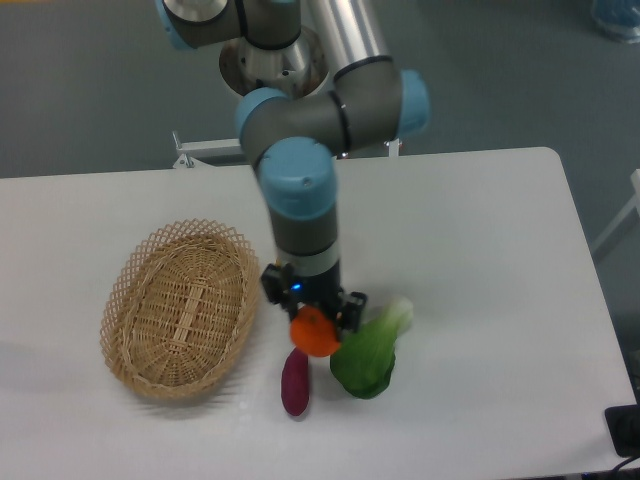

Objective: Pick up the orange from the basket
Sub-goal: 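Lift the orange out of the basket and carry it toward the bok choy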

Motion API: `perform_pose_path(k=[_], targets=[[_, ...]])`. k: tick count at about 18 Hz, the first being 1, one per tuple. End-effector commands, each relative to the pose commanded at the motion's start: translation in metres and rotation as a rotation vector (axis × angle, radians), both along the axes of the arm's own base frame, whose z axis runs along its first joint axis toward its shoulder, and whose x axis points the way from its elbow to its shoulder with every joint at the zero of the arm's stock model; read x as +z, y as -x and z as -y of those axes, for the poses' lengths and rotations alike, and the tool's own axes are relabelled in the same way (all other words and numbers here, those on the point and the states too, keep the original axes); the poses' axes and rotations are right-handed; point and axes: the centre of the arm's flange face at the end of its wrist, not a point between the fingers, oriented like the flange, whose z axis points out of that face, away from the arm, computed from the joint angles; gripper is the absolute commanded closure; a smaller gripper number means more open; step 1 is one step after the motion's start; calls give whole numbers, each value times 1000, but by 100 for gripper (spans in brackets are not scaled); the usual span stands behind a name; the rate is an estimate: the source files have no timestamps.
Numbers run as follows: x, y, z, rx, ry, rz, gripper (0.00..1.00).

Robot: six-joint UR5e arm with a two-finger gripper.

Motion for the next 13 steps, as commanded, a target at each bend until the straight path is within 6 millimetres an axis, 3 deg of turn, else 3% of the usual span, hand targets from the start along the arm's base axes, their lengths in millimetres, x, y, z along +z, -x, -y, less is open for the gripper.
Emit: perform_pose_path(k=[7, 13], targets=[[0, 35, 6, -84, 48, -44, 57], [3, 63, 31, -89, 52, -44, 57]])
